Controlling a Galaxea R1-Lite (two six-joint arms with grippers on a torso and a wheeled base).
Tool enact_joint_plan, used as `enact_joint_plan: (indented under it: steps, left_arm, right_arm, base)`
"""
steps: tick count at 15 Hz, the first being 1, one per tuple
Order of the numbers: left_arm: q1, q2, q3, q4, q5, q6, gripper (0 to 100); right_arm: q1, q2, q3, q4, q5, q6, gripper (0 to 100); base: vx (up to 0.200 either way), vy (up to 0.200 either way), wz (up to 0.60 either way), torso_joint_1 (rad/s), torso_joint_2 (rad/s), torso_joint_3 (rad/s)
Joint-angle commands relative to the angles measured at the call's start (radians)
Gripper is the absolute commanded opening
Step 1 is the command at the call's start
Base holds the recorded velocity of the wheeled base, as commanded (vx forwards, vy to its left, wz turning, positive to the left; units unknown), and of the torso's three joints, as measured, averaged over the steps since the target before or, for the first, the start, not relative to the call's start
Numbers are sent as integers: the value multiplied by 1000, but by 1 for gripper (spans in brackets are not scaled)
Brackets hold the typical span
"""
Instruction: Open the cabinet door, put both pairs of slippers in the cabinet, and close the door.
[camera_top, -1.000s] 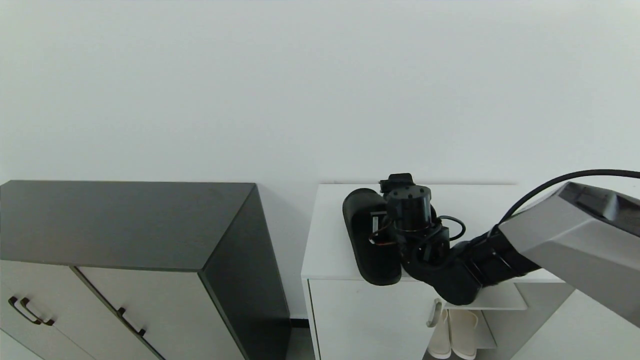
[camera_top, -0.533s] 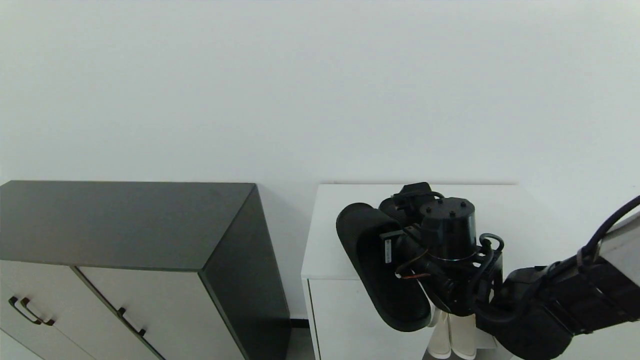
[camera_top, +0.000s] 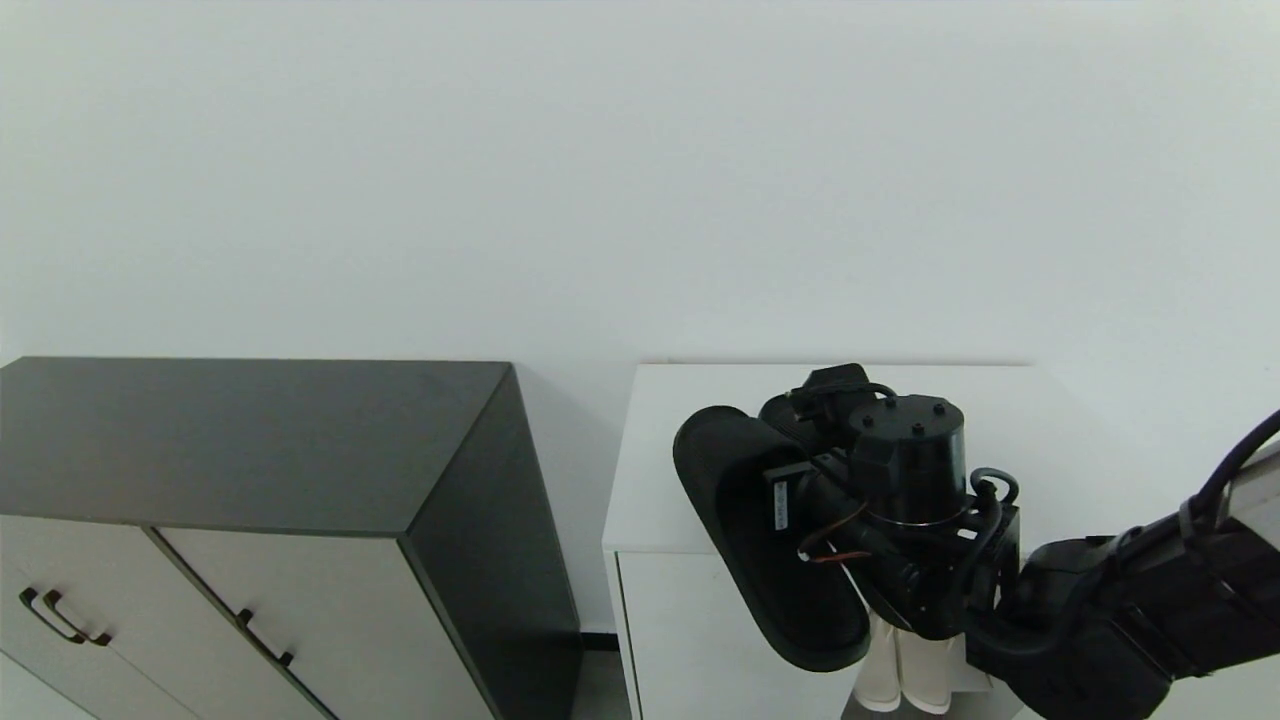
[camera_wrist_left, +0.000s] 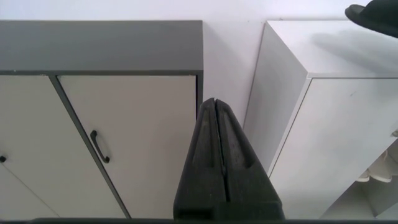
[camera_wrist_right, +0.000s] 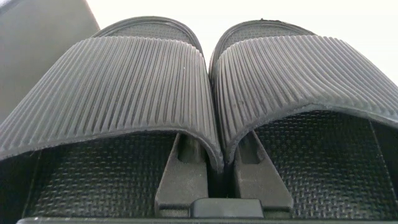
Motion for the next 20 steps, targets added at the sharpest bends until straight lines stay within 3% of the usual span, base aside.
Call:
enact_joint_plan:
  steps: [1,9,18,20]
  left_arm:
    - [0,0,0,-1,0,0,0]
    - [0,0,0,-1,0,0,0]
    - [0,0,0,-1,3,-2,0]
    - [0,0,0,-1,3,-2,0]
  right_arm:
    - [1,-3,3,-1,0,1,0]
    - [0,-2,10,-2,-1,1,0]
    - [0,0,15,-2,-1,1,0]
    - [0,0,16,-2,0,1,0]
  base:
    - [-200,0,0,12,2,12]
    - [-200,0,0,-3,0,2]
    - [0,0,0,0,0,0]
    - [0,-200,0,2,0,2]
